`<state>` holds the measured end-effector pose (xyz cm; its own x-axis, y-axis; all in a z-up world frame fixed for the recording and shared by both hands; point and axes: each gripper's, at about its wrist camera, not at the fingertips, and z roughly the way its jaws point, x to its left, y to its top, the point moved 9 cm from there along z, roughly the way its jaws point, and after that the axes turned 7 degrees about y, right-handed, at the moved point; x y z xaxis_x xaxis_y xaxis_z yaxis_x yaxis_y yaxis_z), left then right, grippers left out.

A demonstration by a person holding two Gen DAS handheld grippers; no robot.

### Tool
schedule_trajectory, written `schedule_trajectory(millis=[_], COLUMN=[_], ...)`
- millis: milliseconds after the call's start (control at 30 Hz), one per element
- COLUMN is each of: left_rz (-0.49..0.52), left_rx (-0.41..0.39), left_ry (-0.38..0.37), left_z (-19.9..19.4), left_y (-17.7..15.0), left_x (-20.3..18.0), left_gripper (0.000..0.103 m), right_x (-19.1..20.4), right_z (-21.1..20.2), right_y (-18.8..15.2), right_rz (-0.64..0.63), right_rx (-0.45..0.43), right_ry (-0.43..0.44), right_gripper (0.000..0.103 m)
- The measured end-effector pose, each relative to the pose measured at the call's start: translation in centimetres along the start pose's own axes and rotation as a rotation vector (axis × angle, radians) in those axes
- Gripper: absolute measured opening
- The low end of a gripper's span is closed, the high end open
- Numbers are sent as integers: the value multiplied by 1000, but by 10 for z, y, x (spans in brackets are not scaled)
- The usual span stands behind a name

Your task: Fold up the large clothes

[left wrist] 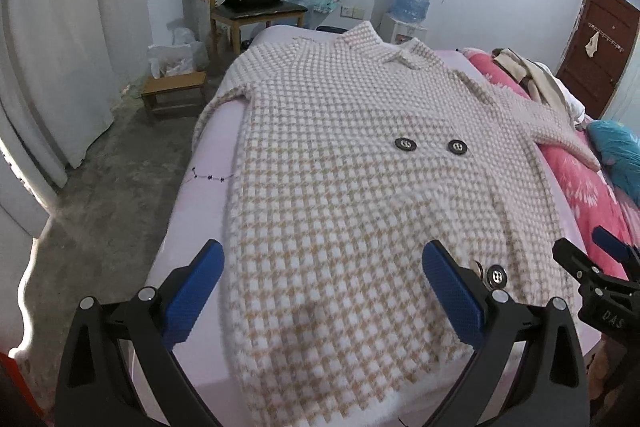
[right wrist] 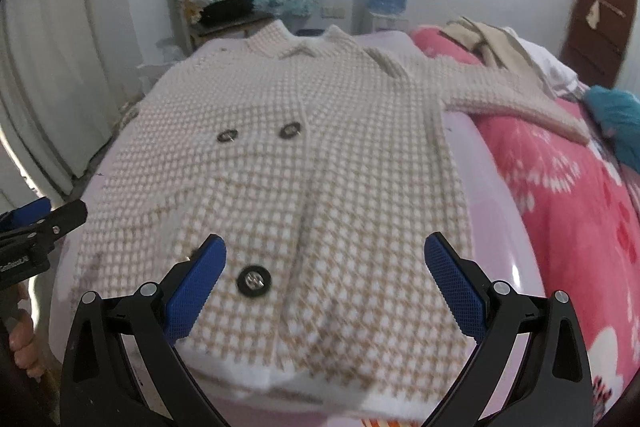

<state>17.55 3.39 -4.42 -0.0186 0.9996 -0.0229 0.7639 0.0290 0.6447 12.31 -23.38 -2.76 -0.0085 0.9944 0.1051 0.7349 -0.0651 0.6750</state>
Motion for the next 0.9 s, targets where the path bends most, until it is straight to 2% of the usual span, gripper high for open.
schedule_trajectory(millis=[67,200,267,433,567,667,767,833,900], left_rz=[2,-64,-91,-132,-196,-310,-432,-513,-645], left_rx=[-7,-42,-47,-75,-93,-86,-55,-18,55], left_ry=[-17,-105,-124,-93,-33,-52,-82,-126,-209], left_z=[3,0,2,6,18,32,50,68,98], left_y=[5,21,30,48,63,77,87,91,90], left_x=[2,14,23,49,81,113,145,161,179], left_gripper=[98,98,97,98,98,97,97,97,97], right_x=[6,23,33,63,80,93,107,113,117], right_z=[4,12,17,33,53,71,82,88,98], right_y=[7,25,35,58,71,74,70,65,62], right_rz=[-13,-47,-70,-103,-114,-119,-131,-136,-143], right_rx=[-9,-26,-36,-40,-26,3,37,62,88], right_ry=[35,100,118,210,264,301,335,349,355], right_gripper=[95,95,95,95,95,95,85,80,79])
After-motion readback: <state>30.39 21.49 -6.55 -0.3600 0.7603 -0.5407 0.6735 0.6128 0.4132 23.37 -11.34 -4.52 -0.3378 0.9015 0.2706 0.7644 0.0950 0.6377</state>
